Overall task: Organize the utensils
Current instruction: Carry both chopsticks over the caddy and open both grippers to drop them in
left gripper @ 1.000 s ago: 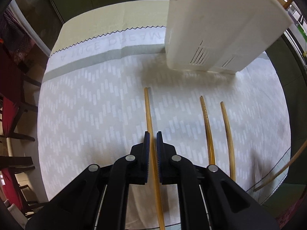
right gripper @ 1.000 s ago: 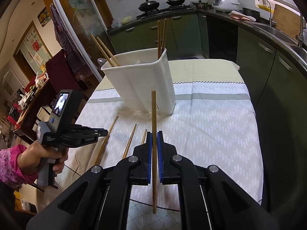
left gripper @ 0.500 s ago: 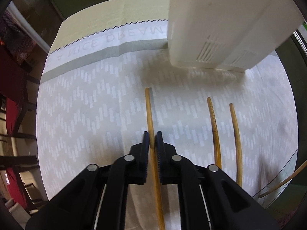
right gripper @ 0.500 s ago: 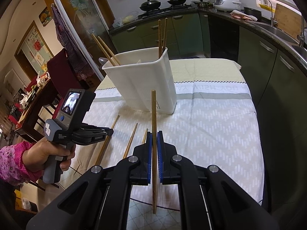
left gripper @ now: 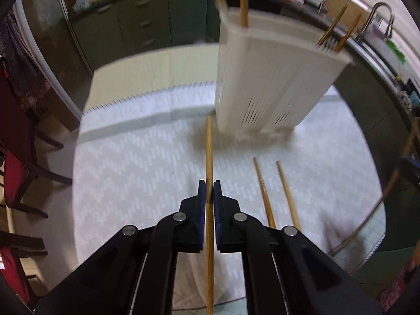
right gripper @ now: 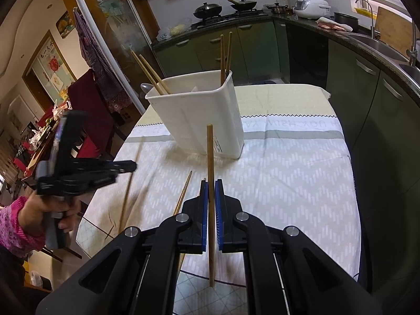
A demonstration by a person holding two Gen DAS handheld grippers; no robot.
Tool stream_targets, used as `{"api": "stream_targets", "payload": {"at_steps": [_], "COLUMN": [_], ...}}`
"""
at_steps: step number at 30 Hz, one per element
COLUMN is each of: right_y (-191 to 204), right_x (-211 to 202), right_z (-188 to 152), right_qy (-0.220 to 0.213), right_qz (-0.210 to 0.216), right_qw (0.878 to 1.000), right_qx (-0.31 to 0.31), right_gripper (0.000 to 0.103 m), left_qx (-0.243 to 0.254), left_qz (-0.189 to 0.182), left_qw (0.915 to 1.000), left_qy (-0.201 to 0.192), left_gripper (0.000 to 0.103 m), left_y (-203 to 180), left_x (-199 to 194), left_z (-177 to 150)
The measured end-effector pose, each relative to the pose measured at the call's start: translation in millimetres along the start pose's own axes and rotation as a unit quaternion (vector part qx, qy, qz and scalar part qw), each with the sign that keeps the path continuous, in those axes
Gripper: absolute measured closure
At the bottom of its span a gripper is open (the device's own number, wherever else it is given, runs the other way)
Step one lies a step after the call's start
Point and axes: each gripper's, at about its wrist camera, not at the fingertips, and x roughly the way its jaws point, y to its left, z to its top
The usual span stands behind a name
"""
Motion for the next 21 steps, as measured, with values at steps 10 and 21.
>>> {"api": "stream_targets", "payload": {"at_steps": [10, 21], "right_y": [4.5, 13.0], "right_x": [-11.3, -14.8], "right_z": [-6.9, -5.3], "right_qy": [-0.011, -0.013], "right_qz": [-0.004, -0.006], "right_qw": [1.000, 1.000], "right_qx": [-0.006, -0.015], "right_gripper": [0.097, 0.097], "left_qx": [-0.004, 0.021], "left_qz": [-0.024, -0.034], "left_qw": [0.9964, 0.9900], "left_qy": [-0.081, -0.135], "left_gripper": [0.097, 0.097], "left_y": [17.6, 10.3], "left_x": [-73.0, -120.5], "left_z": [-36.7, -51.3]}}
